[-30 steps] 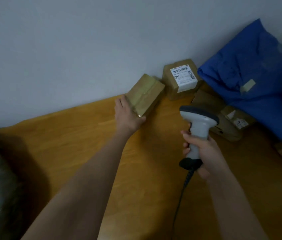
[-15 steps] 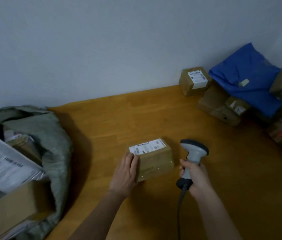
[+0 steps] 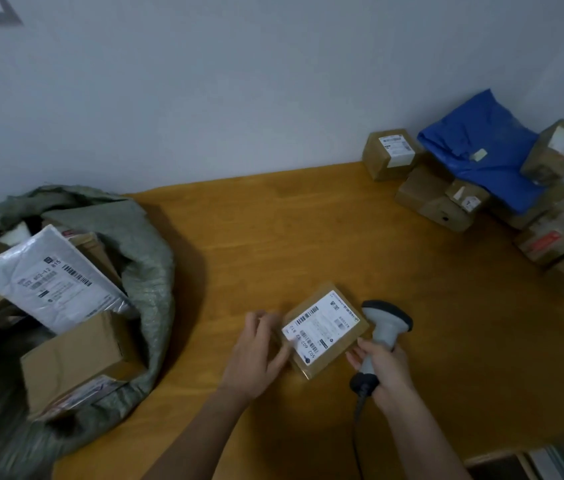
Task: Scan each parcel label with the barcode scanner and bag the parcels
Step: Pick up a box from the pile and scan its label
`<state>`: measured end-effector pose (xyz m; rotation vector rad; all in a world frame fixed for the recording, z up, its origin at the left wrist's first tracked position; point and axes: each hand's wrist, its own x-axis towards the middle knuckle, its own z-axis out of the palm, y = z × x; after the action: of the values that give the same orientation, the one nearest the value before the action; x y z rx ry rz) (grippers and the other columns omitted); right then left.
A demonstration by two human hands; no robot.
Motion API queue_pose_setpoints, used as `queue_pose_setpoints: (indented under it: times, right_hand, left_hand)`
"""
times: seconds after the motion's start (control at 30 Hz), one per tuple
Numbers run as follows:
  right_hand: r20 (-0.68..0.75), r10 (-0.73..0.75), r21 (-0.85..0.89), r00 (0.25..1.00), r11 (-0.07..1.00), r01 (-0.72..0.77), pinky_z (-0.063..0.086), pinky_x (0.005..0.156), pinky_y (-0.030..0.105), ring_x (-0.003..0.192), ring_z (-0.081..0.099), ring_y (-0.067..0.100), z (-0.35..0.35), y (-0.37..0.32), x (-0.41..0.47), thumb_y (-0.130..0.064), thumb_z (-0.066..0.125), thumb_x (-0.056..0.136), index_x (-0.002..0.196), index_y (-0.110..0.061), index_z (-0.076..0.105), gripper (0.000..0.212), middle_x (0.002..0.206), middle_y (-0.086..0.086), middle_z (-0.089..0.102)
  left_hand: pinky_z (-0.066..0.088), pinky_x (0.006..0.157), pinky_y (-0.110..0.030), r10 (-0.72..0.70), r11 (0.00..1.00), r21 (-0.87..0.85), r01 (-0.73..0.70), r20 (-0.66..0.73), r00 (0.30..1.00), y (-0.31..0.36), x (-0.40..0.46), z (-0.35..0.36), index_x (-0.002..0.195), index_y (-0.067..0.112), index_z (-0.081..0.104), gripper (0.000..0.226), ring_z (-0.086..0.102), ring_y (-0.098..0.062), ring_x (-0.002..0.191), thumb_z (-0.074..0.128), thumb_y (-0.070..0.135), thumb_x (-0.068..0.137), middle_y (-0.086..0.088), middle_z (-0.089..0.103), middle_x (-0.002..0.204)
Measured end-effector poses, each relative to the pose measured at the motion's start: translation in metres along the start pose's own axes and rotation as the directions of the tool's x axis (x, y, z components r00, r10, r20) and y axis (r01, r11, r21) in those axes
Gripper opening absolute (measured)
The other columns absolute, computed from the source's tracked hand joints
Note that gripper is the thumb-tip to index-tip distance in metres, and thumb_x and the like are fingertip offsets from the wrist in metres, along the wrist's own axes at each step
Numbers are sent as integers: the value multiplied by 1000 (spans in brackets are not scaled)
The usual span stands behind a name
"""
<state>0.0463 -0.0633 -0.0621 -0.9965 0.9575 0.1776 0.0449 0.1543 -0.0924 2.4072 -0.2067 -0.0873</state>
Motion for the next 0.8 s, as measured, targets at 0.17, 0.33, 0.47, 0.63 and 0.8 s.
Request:
queue_pose_setpoints:
  times: [0.17, 0.33, 0.47, 0.63, 0.8]
  right_hand:
    - [5, 5, -36, 1000, 999, -5, 55, 73, 38, 103, 62, 31, -7, -2, 3, 9, 64, 87, 129, -2, 54, 45, 116, 22, 60]
    - [-9, -98, -142, 995, 985, 96, 54, 79, 33, 100, 60, 25, -21, -22, 11, 5, 66, 88, 128, -10, 54, 44, 115, 13, 57]
    - [57, -171, -233, 984, 956, 180, 51, 90, 32, 94, 60, 15, -29, -37, 16, 2, 65, 89, 126, -16, 52, 43, 107, 2, 57]
    - [157, -167, -413, 973, 884, 218, 48, 76, 32, 92, 59, 19, -26, -42, 20, -6, 66, 90, 122, -21, 51, 38, 103, 4, 60]
    - [337, -164, -531, 927, 780, 330, 49, 68, 30, 90, 63, 14, 1, -62, 34, -6, 66, 90, 122, -19, 52, 37, 104, 1, 65]
  left_hand:
    - [33, 109, -37, -568, 732, -336, 593, 179, 803, 13, 22, 9, 152, 13, 19, 106, 31, -26, 139, 77, 53, 73, -5, 25, 148]
    - [61, 72, -34, -523, 516, -491, 702, 469, 712, 29, 24, 12, 133, 20, 32, 75, 64, -19, 95, 81, 25, 77, 1, 60, 114]
    - [49, 91, -24, -496, 710, -536, 456, 78, 865, 27, 47, 13, 147, 13, 33, 63, 50, -24, 125, 60, 0, 92, -9, 44, 145]
    - [44, 99, -36, -757, 611, -326, 721, 26, 653, 34, 35, 24, 128, 2, 53, 70, 50, -28, 121, 72, 50, 81, -14, 48, 134]
    - [51, 75, -33, -736, 395, -391, 831, 406, 541, 47, 9, 45, 124, 7, 55, 56, 60, -25, 99, 59, 52, 90, -9, 61, 117]
